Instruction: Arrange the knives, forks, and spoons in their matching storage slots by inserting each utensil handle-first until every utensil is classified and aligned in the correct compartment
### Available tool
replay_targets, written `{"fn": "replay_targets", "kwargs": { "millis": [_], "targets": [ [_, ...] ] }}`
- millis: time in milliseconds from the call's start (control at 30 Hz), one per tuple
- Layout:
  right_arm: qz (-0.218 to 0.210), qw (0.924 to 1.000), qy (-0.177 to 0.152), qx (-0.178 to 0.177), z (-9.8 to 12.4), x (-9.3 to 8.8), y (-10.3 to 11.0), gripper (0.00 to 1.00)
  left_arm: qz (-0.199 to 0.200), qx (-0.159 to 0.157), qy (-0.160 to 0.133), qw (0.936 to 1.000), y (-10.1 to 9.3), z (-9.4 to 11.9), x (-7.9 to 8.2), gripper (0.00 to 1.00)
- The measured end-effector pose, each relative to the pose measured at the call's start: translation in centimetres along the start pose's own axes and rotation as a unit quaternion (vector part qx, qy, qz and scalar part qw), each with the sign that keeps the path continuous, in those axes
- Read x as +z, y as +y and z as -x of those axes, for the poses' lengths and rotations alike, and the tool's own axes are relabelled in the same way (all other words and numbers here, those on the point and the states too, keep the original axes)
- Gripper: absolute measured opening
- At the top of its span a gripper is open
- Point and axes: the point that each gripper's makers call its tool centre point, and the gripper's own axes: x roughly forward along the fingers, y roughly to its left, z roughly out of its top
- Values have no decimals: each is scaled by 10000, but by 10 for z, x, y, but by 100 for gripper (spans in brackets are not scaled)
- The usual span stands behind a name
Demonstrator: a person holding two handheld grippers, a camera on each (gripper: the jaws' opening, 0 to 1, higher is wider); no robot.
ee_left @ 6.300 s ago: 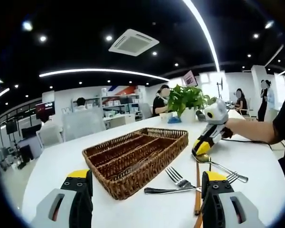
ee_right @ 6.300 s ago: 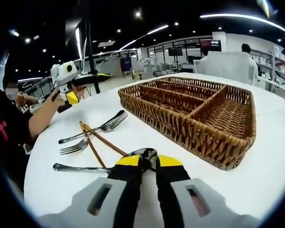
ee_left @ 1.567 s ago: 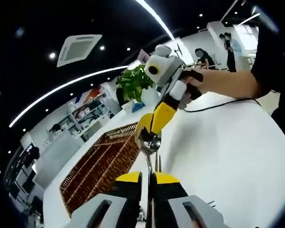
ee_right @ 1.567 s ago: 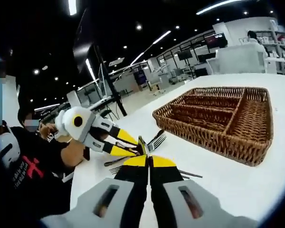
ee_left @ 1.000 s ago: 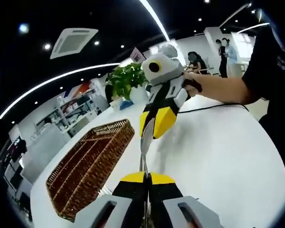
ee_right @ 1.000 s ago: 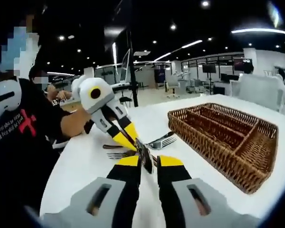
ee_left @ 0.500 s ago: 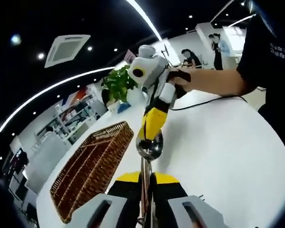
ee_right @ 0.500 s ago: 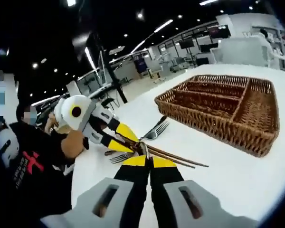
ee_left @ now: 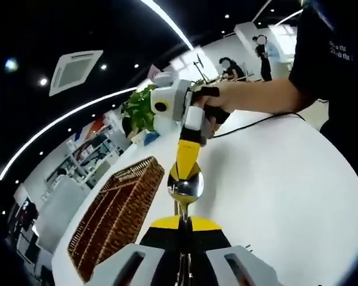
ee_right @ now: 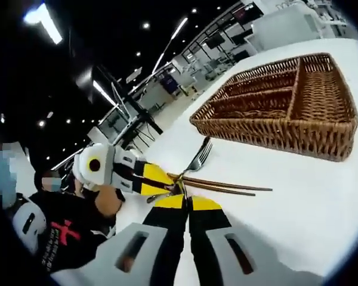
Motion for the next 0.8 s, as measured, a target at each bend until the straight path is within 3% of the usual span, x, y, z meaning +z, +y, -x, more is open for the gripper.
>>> {"fn": "replay_targets", "kwargs": {
  "millis": [67,200,267,633,800],
  "targets": [
    [667,9977,-34,122,-1,-1,4,0,41,-53,-33,10000,-1,3,1,1],
    [92,9999,109,79,0,-4,5,0,-39,-83,-59,9999,-3,3,1,2],
    [-118,9999,62,-30,0,-1,0,0,-407,103,-6,9991,2,0,1,2],
    [-381,9992,89,-70,-2,-2,-4,0,-417,54,77,9991,1,-4,-5,3],
    [-389,9991,119,-140,-4,-4,-7,0,-609,81,222,9979,-1,-7,-9,3]
  ]
}}
